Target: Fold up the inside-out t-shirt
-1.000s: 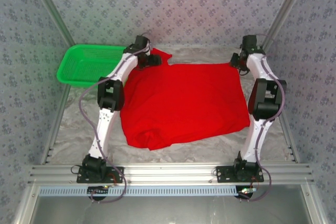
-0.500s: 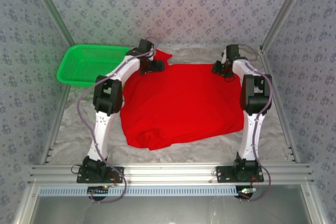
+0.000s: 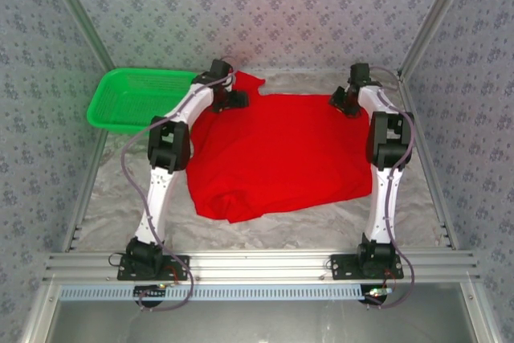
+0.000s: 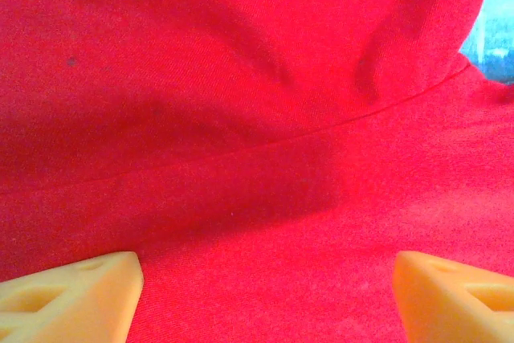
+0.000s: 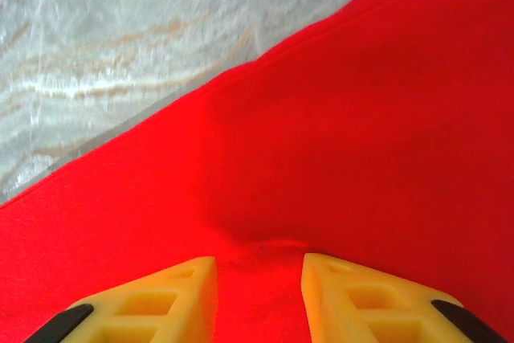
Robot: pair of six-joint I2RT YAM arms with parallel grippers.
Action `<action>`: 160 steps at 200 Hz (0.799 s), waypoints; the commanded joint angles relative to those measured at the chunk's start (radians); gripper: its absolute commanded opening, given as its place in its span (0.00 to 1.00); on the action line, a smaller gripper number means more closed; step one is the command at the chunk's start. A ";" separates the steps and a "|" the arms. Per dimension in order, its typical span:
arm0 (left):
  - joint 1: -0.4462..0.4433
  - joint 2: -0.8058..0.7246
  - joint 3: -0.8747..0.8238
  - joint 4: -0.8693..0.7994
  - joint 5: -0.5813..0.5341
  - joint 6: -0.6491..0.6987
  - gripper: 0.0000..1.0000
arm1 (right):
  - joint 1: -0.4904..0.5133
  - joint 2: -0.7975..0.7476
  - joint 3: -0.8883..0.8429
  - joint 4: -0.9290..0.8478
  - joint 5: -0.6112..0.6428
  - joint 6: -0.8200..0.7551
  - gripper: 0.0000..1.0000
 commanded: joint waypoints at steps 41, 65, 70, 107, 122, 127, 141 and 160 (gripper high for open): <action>0.038 0.251 0.411 -0.041 0.058 0.006 0.82 | -0.020 0.170 0.243 0.044 -0.049 0.067 0.36; 0.048 0.219 0.429 0.077 0.106 -0.015 0.83 | -0.018 0.149 0.253 0.124 -0.119 0.062 0.39; 0.050 0.207 0.432 0.088 0.121 -0.017 0.84 | -0.016 0.128 0.244 0.131 -0.128 0.049 0.39; 0.035 0.069 0.418 0.023 0.210 -0.009 0.84 | 0.014 -0.181 -0.093 0.207 -0.107 -0.065 0.46; 0.009 -0.010 0.374 -0.046 0.206 0.025 0.84 | 0.023 -0.324 -0.261 0.190 -0.073 -0.098 0.48; -0.003 -0.043 0.347 -0.067 0.196 0.036 0.84 | 0.026 -0.365 -0.314 0.180 -0.058 -0.105 0.48; -0.033 -0.157 0.211 -0.088 0.170 0.063 0.83 | 0.041 -0.490 -0.458 0.153 -0.022 -0.129 0.49; -0.078 -0.370 -0.136 0.027 0.163 0.078 0.82 | 0.071 -0.629 -0.619 0.106 0.008 -0.133 0.49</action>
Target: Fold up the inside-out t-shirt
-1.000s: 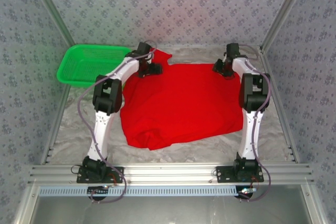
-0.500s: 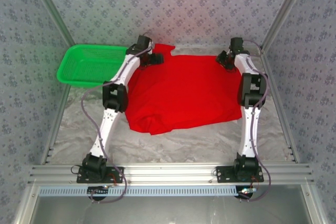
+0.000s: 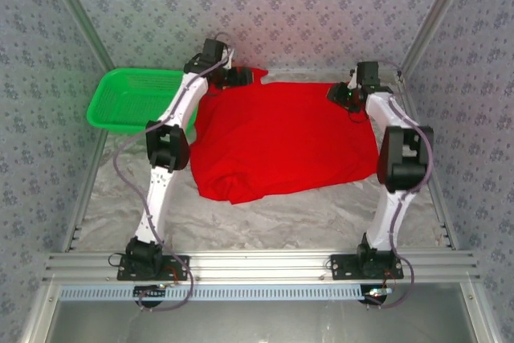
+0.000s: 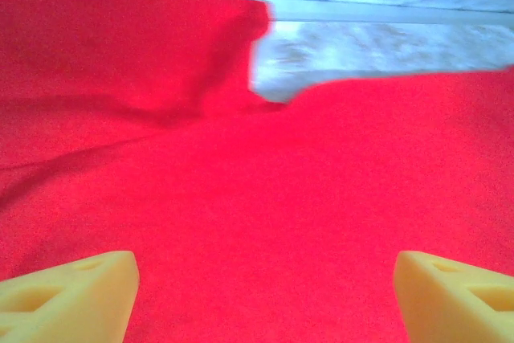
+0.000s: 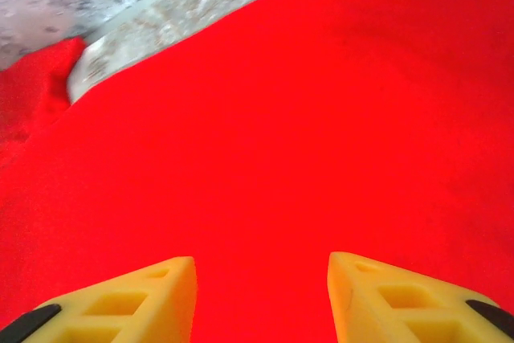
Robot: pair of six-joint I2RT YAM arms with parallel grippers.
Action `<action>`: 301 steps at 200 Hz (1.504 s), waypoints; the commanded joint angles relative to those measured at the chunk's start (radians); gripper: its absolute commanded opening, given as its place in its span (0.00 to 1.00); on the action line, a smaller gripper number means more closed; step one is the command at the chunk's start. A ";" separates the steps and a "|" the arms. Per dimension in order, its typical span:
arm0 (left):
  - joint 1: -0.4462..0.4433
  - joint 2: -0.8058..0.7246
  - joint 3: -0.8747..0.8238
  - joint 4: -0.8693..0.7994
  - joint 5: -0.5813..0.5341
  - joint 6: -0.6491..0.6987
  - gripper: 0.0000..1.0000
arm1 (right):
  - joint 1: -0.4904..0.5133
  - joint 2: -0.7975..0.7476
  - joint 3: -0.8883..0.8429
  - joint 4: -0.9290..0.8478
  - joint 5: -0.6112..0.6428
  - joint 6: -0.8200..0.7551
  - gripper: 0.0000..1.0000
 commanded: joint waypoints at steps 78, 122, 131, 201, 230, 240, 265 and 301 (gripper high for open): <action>-0.282 -0.724 -1.102 -0.015 -0.218 0.158 0.81 | 0.086 -0.418 -0.450 -0.202 0.039 -0.106 0.49; -0.362 -0.649 -1.108 -0.146 -0.225 0.264 0.73 | 0.088 -0.413 -0.468 -0.173 0.002 -0.111 0.49; -0.376 -0.623 -1.096 -0.163 -0.212 0.283 0.68 | 0.088 -0.410 -0.474 -0.164 -0.006 -0.110 0.49; -0.400 -0.525 -1.004 -0.240 -0.232 0.324 0.39 | 0.088 -0.402 -0.483 -0.158 -0.026 -0.114 0.49; -0.398 -0.540 -1.005 -0.251 -0.243 0.321 0.26 | 0.088 -0.405 -0.485 -0.164 -0.021 -0.116 0.49; -0.397 -0.545 -1.012 -0.254 -0.240 0.319 0.22 | 0.088 -0.404 -0.485 -0.167 -0.020 -0.117 0.49; -0.393 -0.564 -1.024 -0.259 -0.236 0.311 0.16 | 0.090 -0.405 -0.482 -0.172 -0.013 -0.117 0.49; -0.378 -0.583 -1.043 -0.262 -0.236 0.309 0.09 | 0.090 -0.408 -0.479 -0.179 -0.005 -0.120 0.49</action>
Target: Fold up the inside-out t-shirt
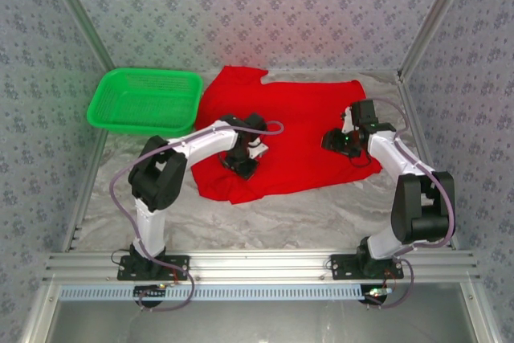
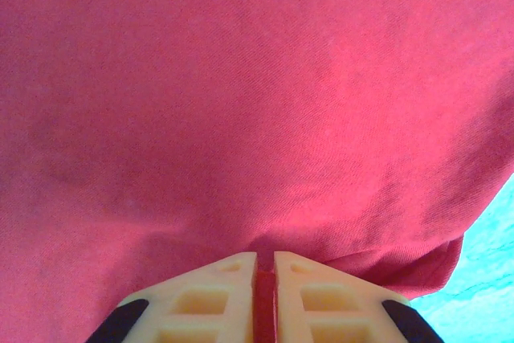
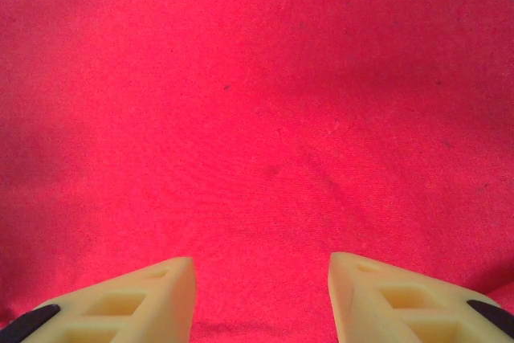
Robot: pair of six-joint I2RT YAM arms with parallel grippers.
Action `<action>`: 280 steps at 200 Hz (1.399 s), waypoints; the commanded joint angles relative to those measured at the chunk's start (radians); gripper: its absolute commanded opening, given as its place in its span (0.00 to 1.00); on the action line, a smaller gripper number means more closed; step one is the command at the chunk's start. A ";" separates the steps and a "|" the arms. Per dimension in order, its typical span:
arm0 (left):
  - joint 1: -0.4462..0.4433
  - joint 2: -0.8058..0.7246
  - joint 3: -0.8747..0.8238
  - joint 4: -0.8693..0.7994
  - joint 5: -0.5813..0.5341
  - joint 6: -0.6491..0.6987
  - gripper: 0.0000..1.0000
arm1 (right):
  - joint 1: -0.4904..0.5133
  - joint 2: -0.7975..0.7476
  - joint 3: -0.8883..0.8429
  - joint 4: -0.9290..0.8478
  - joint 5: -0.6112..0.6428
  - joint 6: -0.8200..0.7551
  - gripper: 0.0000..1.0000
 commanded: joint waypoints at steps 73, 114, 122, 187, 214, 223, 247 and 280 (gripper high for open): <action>0.087 -0.338 -0.167 0.127 0.148 -0.140 0.00 | -0.102 -0.171 -0.071 -0.158 0.226 0.051 0.51; 0.150 -0.485 -0.317 0.293 0.260 -0.243 0.00 | -0.288 -0.231 -0.134 -0.108 0.283 0.087 0.51; 0.150 -0.493 -0.325 0.319 0.275 -0.248 0.00 | -0.287 -0.206 -0.122 -0.077 0.327 0.085 0.51; 0.152 -0.498 -0.359 0.352 0.335 -0.238 0.00 | -0.145 0.116 0.035 -0.099 0.538 0.119 0.48; 0.152 -0.504 -0.365 0.362 0.347 -0.238 0.00 | -0.127 0.215 0.070 -0.154 0.581 0.113 0.46; 0.152 -0.504 -0.364 0.361 0.347 -0.237 0.00 | -0.124 0.234 0.075 -0.160 0.589 0.112 0.45; 0.151 -0.504 -0.365 0.361 0.347 -0.237 0.00 | -0.130 0.240 0.070 -0.157 0.601 0.104 0.44; 0.150 -0.504 -0.363 0.359 0.341 -0.233 0.00 | -0.162 0.224 0.058 -0.142 0.557 0.097 0.44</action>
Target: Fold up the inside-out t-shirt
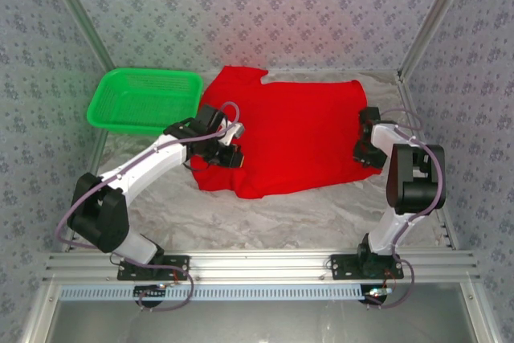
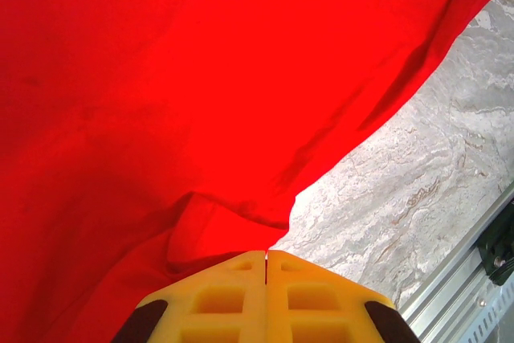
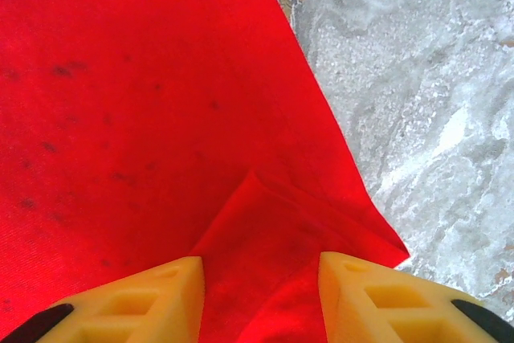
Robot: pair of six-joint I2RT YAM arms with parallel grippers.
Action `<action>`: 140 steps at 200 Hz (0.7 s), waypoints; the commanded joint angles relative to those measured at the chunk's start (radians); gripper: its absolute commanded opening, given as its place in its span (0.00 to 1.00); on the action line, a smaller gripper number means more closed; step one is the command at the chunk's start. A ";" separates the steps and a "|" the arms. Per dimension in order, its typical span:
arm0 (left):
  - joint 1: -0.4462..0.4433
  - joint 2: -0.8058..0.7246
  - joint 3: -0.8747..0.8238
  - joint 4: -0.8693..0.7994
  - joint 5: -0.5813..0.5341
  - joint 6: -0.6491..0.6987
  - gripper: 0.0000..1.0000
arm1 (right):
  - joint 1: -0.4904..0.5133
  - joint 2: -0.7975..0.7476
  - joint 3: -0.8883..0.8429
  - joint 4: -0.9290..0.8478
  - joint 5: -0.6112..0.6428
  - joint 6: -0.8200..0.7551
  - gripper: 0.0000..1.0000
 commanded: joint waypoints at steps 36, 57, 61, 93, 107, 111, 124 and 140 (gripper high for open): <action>-0.002 -0.024 -0.011 0.020 0.016 0.006 0.00 | -0.062 -0.005 -0.002 0.005 -0.048 0.004 0.35; -0.002 -0.022 -0.012 0.017 0.014 0.007 0.00 | -0.066 -0.003 -0.008 0.013 -0.063 0.005 0.27; -0.002 -0.021 -0.011 0.018 0.014 0.007 0.00 | -0.067 -0.004 -0.008 0.013 -0.064 0.004 0.25; -0.001 -0.021 -0.012 0.017 0.014 0.008 0.00 | -0.070 -0.012 -0.011 0.013 -0.072 -0.001 0.14; -0.001 -0.021 -0.012 0.017 0.013 0.007 0.00 | -0.069 -0.020 -0.012 0.013 -0.076 0.000 0.09; -0.002 -0.021 -0.013 0.017 0.012 0.008 0.00 | -0.071 -0.022 -0.015 0.013 -0.077 0.000 0.07; -0.001 -0.024 -0.013 0.017 0.009 0.008 0.00 | -0.071 -0.038 -0.013 0.013 -0.078 0.000 0.05; 0.000 -0.026 -0.014 0.014 0.001 0.007 0.00 | -0.069 -0.067 -0.015 0.012 -0.081 0.000 0.02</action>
